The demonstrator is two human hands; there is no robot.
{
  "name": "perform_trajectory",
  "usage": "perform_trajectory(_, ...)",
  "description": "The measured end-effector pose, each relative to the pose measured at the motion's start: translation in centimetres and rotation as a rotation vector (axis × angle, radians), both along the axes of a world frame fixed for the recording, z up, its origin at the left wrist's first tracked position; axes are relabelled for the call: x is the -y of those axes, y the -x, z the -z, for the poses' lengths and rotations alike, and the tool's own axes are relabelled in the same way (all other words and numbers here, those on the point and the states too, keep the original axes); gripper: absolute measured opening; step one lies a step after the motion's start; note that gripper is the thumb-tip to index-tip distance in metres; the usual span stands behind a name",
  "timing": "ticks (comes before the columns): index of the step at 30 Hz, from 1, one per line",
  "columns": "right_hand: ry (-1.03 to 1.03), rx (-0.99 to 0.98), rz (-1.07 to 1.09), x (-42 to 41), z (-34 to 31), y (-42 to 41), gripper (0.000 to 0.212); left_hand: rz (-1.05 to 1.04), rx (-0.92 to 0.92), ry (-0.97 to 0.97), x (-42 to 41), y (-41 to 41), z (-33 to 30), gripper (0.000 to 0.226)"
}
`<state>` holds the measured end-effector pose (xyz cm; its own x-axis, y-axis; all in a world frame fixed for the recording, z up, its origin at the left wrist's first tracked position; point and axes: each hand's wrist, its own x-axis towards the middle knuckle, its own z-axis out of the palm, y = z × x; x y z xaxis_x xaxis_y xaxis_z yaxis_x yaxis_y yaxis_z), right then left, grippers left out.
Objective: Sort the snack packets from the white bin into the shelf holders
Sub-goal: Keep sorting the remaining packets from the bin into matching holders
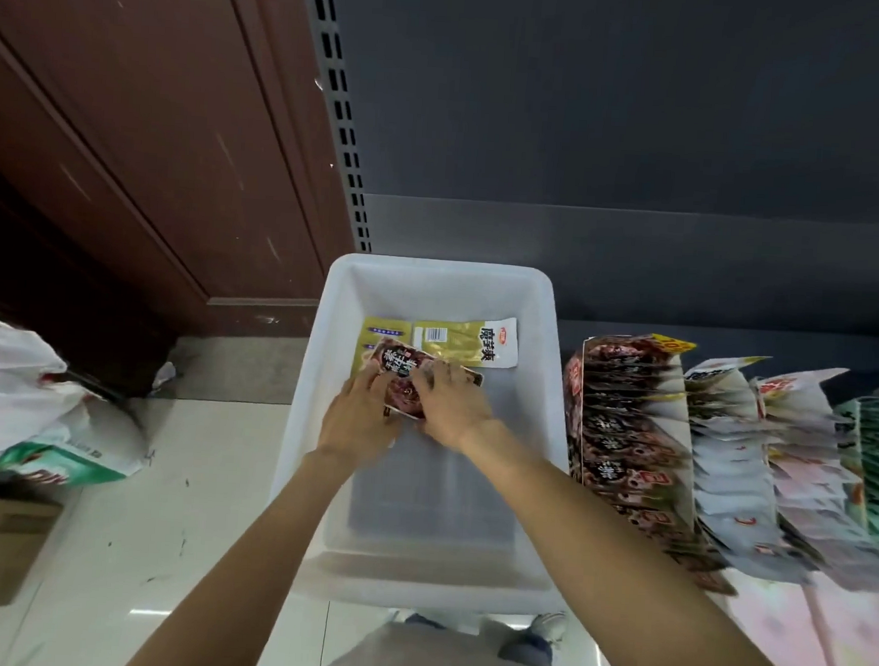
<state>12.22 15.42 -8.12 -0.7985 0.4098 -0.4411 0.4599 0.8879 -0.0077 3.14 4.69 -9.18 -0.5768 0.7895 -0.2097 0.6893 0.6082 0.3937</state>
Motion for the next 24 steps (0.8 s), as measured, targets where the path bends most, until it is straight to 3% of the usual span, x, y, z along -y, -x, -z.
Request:
perform_trajectory(2, -0.061, -0.002, -0.023, 0.6, -1.2, 0.0, 0.052, -0.079, 0.098, -0.233, 0.1, 0.2, -0.4, 0.053)
perform_trajectory(4, -0.033, -0.162, 0.053, 0.9, -3.3, -0.3, 0.048, -0.167, 0.188, -0.535, 0.2, -0.2, -1.9, 0.045)
perform_trajectory(7, 0.154, -0.510, 0.405, 0.9, -6.2, -1.7, 0.044, -0.355, 0.411, -0.830, 0.0, -1.6, -5.6, 0.050)
perform_trajectory(10, 0.754, -0.998, 0.899, 1.3, -7.7, -3.2, 0.027, -0.421, 0.778, -0.896, -0.4, -2.5, -8.3, 0.037)
perform_trajectory(12, 1.139, -1.142, 1.064, 1.5, -8.5, -4.1, 0.028, -0.375, 0.989, -0.798, -0.5, -2.6, -9.1, 0.026)
perform_trajectory(13, 1.223, -1.151, 1.068, 1.6, -8.9, -4.5, 0.030, -0.340, 1.031, -0.758, -0.5, -2.7, -9.2, 0.024)
perform_trajectory(16, 1.167, -1.233, 1.051, 1.3, -9.5, -5.6, 0.037, -0.204, 0.878, -0.709, -0.4, -2.9, -9.1, 0.024)
perform_trajectory(19, 0.874, -1.317, 0.929, -0.5, -10.7, -8.0, 0.058, 0.037, 0.553, -0.488, -0.7, -2.9, -9.5, 0.030)
perform_trajectory(21, 0.681, -1.190, 0.738, -2.2, -12.3, -10.7, 0.065, 0.242, 0.370, -0.382, -1.3, -3.4, -10.1, 0.040)
perform_trajectory(24, 0.424, -0.826, 0.511, -4.2, -14.0, -14.9, 0.034, 0.400, 0.244, -0.346, -2.8, -5.5, -12.2, 0.040)
